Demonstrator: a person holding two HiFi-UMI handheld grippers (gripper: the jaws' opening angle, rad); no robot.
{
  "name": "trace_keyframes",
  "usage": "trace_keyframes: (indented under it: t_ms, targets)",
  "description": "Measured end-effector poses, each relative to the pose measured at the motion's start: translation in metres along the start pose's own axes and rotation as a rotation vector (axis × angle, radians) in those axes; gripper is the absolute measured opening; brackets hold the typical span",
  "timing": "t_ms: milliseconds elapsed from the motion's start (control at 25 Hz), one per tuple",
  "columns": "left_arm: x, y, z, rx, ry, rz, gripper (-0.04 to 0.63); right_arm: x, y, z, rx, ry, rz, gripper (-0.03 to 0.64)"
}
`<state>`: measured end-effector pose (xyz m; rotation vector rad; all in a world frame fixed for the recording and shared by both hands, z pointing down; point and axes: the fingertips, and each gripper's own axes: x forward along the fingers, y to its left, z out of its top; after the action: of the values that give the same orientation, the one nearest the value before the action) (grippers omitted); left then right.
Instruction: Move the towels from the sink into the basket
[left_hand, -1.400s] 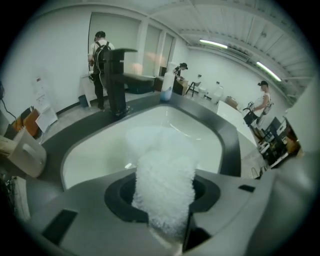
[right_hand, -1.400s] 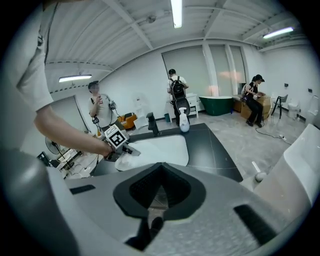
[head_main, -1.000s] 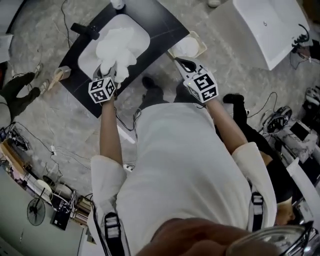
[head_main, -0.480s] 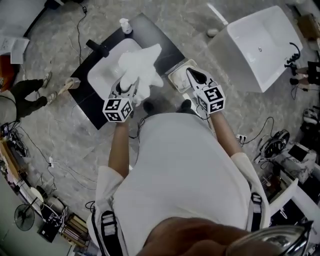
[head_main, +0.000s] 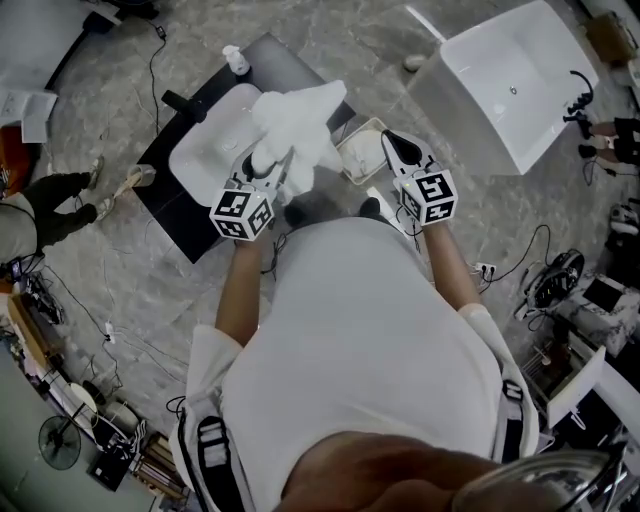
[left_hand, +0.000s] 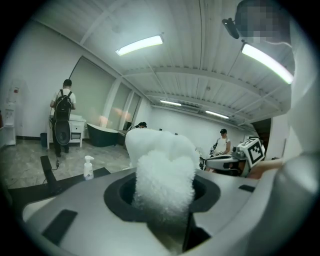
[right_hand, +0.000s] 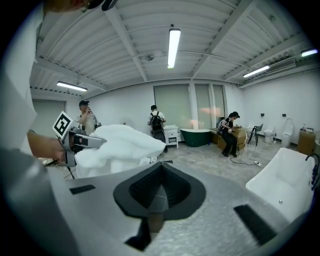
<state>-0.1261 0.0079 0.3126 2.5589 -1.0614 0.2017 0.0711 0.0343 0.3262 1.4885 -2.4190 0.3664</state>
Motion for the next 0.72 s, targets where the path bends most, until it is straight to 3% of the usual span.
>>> trace_keyframes:
  t_ms: [400,720]
  targets:
    - [0.044,-0.042,-0.025,0.009,0.084,-0.071,0.166,-0.022,-0.037,-0.027,0.050,0.026,-0.037,-0.003]
    - [0.127,-0.088,-0.103,-0.004,0.223,-0.131,0.166,-0.039,-0.102,-0.098,0.138,0.103,-0.080,-0.003]
